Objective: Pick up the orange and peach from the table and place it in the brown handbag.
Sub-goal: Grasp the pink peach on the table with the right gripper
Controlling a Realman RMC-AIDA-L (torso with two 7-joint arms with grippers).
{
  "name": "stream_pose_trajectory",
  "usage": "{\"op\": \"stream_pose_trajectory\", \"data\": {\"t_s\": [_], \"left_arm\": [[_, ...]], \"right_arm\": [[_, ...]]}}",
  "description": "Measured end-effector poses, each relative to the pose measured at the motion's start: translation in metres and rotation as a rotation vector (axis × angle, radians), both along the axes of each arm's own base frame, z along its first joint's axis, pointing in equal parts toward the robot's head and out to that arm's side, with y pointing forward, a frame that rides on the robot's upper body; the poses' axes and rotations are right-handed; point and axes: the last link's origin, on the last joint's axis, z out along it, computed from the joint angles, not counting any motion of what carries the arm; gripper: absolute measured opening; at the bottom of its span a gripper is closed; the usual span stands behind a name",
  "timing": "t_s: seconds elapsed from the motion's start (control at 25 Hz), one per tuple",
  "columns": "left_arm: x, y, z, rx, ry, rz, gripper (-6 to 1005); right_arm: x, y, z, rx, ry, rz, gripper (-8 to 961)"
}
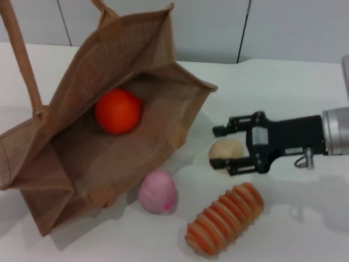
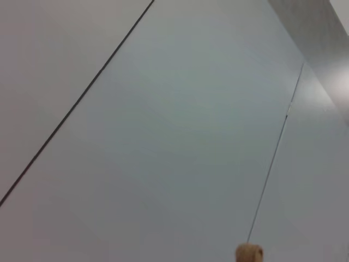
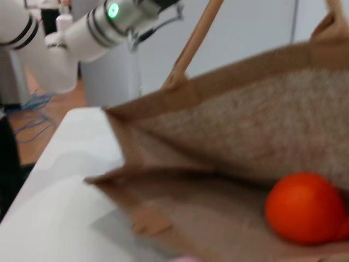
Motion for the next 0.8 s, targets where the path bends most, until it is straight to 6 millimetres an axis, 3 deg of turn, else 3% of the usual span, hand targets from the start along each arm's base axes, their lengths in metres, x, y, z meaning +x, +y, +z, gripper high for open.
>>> {"op": "stream_pose_trajectory", "data": {"t_s": [0.8], "left_arm": [[0.008,0.007,-0.002,-0.008,0.0,-0.025,120]], "right_arm": [[-0.022,-0.001,-0.064,-0.097,-0.244,0.019,708]]}}
